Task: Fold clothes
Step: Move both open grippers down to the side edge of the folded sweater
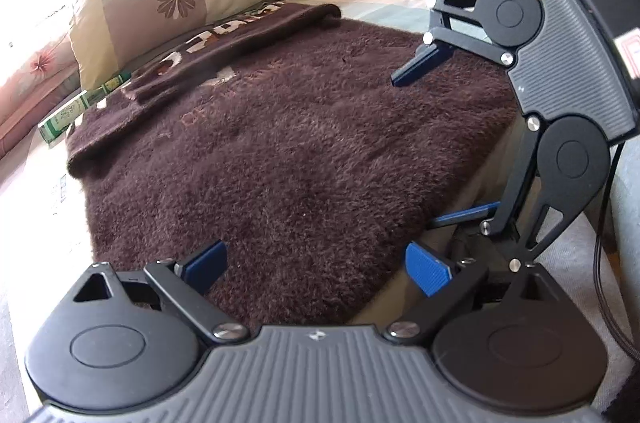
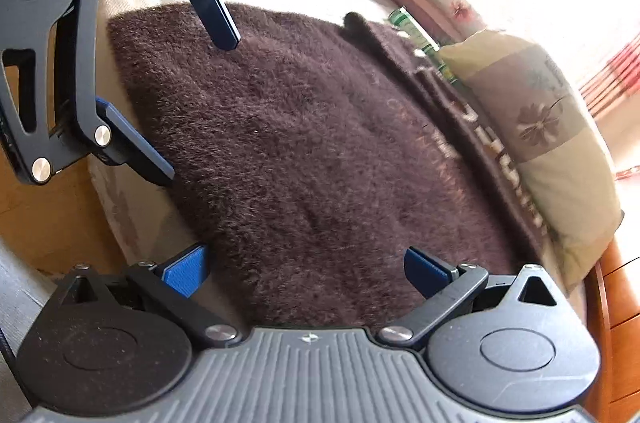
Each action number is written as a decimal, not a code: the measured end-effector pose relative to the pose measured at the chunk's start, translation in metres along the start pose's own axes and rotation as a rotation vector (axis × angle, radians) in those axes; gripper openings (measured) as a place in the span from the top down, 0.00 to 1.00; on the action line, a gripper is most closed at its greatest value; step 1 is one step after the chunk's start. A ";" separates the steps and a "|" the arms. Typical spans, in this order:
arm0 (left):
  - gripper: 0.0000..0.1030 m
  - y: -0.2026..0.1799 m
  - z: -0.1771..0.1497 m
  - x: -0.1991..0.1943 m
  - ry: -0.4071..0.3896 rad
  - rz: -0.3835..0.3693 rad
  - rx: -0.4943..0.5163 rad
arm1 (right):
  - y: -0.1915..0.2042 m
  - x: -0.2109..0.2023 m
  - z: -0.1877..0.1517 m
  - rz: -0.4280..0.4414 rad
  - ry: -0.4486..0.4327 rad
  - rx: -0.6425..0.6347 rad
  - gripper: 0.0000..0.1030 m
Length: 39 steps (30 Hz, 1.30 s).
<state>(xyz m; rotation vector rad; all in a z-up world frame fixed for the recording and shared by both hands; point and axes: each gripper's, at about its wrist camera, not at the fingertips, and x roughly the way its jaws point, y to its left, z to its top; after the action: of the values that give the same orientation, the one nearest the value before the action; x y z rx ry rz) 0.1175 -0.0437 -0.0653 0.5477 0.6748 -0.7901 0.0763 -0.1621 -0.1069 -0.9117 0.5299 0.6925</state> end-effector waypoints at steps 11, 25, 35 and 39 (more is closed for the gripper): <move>0.07 -0.023 0.011 0.022 -0.008 0.075 0.194 | -0.017 -0.008 0.003 -0.082 -0.056 0.040 0.00; 0.06 0.014 0.017 0.007 -0.012 0.101 0.109 | 0.006 -0.005 0.000 -0.038 -0.066 -0.018 0.00; 0.06 0.004 0.010 0.003 -0.005 0.071 0.162 | 0.011 0.003 0.008 -0.102 -0.085 -0.059 0.00; 0.06 -0.004 0.005 0.011 0.019 0.068 0.199 | 0.005 -0.001 0.010 -0.117 -0.097 -0.037 0.00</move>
<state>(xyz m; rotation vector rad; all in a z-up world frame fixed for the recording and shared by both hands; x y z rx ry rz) 0.1218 -0.0549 -0.0707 0.7562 0.5955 -0.7941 0.0736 -0.1519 -0.1038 -0.9312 0.3758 0.6390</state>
